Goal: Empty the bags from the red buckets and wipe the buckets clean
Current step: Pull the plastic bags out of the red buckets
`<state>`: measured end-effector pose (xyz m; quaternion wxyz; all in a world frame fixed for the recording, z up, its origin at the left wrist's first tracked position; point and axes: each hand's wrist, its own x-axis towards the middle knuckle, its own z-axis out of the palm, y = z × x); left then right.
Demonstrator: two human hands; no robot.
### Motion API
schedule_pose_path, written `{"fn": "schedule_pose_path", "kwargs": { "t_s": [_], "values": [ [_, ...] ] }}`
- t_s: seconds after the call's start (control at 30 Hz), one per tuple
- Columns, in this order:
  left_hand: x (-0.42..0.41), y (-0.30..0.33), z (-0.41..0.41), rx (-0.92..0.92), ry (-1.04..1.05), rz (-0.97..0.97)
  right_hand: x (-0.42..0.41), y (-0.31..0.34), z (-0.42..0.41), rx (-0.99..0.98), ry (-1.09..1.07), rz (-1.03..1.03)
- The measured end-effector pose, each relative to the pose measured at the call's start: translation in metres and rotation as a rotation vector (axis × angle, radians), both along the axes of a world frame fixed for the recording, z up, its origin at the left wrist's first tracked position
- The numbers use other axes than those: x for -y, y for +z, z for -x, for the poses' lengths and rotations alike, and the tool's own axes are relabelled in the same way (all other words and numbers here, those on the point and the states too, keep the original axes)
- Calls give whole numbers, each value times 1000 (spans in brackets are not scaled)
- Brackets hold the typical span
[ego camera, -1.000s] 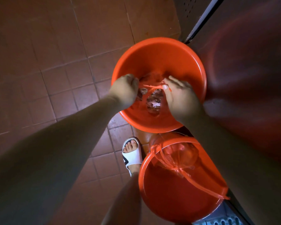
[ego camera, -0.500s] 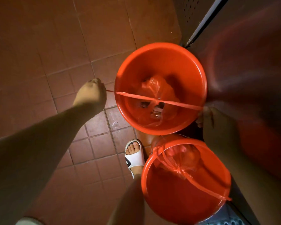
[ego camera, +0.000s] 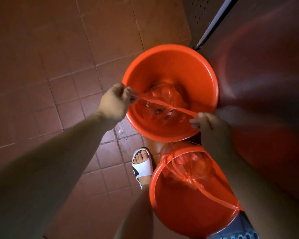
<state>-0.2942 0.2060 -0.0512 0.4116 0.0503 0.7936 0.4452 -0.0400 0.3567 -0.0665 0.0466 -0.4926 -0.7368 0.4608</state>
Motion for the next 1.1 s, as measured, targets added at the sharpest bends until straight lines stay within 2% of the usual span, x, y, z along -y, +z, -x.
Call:
{"fn": "schedule_pose_path", "kwargs": {
  "t_s": [0.07,0.13,0.2,0.3,0.4,0.5,0.6,0.7,0.83,0.9,1.0,1.1],
  "values": [
    [-11,2,-10,214,144,-154,3,-7,5,12,16,8],
    [-17,-5,-17,261,147,-139,3,-15,9,51,56,7],
    [-20,-13,-27,182,51,29,3,-21,14,105,87,29],
    [-24,-25,-41,133,35,232,2,-27,20,142,112,46],
    [-29,-34,-44,-28,-252,404,1,-26,29,127,119,46],
    [-35,-37,-42,-14,-497,505,0,-26,37,110,112,18],
    [-40,-39,-41,-215,-562,457,-3,-27,43,112,104,59],
    [-41,-41,-39,-398,-477,329,-4,-28,47,123,89,78],
    [-45,-39,-35,-511,-343,265,-5,-29,51,78,16,31],
    [-50,-37,-35,-392,-241,248,-6,-29,54,50,-40,42],
    [-56,-35,-38,-168,-65,121,-6,-25,60,-50,-132,124],
    [-59,-32,-36,-82,81,11,-9,-22,63,-120,-135,140]
  ]
}}
